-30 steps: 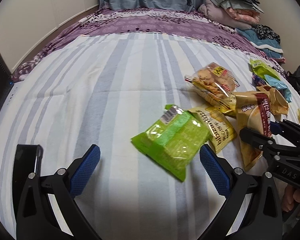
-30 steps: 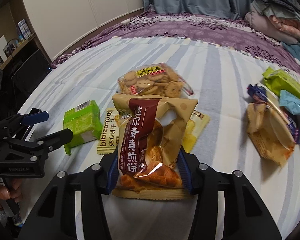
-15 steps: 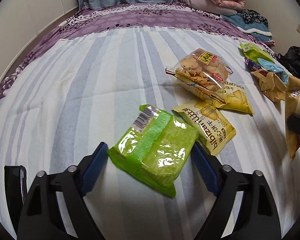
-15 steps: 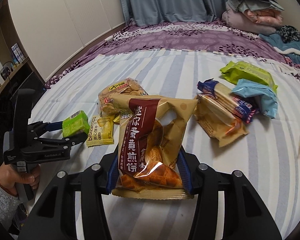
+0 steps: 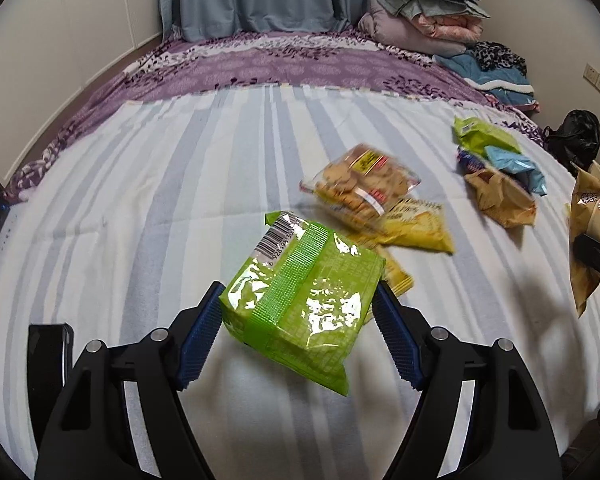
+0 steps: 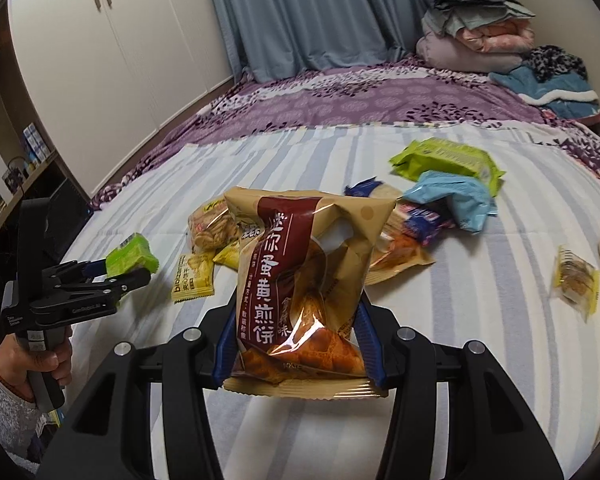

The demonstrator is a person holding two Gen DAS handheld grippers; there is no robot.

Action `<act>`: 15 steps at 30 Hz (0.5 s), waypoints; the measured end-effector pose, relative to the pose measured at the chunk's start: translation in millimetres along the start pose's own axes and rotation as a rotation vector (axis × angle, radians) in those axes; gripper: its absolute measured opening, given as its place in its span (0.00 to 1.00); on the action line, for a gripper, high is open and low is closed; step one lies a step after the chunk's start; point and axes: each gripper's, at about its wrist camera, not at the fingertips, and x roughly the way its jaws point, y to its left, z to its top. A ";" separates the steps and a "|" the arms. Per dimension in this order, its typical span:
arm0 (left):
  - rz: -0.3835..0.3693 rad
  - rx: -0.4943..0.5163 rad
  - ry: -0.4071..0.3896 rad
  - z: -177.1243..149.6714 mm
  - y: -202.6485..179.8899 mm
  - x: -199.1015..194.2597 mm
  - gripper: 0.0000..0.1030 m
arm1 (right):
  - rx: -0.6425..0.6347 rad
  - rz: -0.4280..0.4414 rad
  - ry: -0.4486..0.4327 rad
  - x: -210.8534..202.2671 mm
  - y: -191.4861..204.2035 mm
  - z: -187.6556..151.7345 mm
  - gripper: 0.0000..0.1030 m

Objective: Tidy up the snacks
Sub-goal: 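Carry both snacks to the cream basket and release the brown bag from the right tool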

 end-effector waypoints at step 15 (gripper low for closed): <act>-0.105 0.178 -0.074 27.8 -103.9 -36.5 0.74 | 0.215 -0.266 -0.240 -124.7 -119.8 -6.4 0.49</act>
